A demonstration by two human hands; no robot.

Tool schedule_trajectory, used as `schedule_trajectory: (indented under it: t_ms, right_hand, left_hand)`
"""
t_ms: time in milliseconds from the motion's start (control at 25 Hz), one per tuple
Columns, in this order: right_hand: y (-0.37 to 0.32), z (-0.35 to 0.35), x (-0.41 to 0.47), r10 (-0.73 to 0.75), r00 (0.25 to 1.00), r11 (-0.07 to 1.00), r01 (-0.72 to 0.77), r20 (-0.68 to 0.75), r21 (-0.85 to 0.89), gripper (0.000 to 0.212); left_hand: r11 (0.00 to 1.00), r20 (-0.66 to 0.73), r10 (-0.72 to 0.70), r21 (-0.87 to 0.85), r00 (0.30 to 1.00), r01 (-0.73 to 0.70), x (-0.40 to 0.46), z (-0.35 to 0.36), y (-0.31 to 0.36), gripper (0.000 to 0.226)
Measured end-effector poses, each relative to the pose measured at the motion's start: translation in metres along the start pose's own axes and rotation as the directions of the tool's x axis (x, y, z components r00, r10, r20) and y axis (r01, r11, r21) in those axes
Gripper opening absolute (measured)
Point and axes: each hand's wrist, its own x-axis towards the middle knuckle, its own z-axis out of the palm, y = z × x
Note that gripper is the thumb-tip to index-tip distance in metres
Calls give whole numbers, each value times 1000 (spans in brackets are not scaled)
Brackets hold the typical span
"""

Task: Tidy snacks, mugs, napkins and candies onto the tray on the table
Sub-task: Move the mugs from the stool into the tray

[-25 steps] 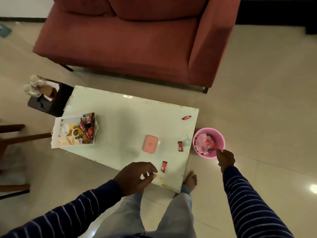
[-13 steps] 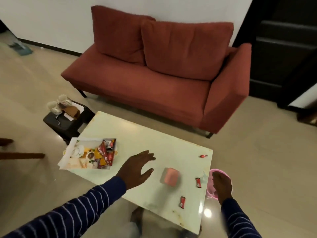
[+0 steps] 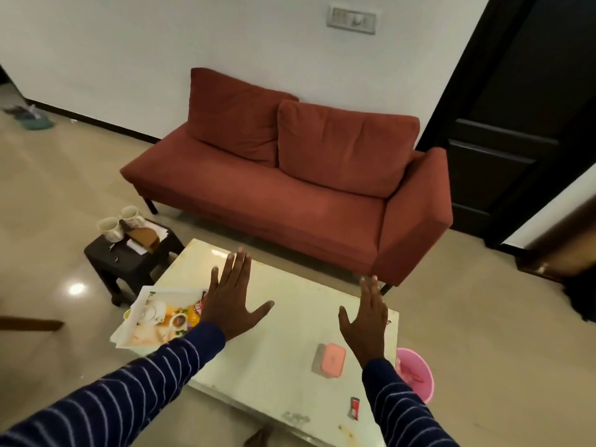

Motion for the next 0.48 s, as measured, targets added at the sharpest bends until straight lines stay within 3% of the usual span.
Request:
schedule_trajectory:
  t_ms: [480]
  right_hand:
    - [-86,11,-2,-195,981,976,196,20,-98,96]
  left_hand:
    - [992,-42,-86,92,995,89,-30,-66,-68,111]
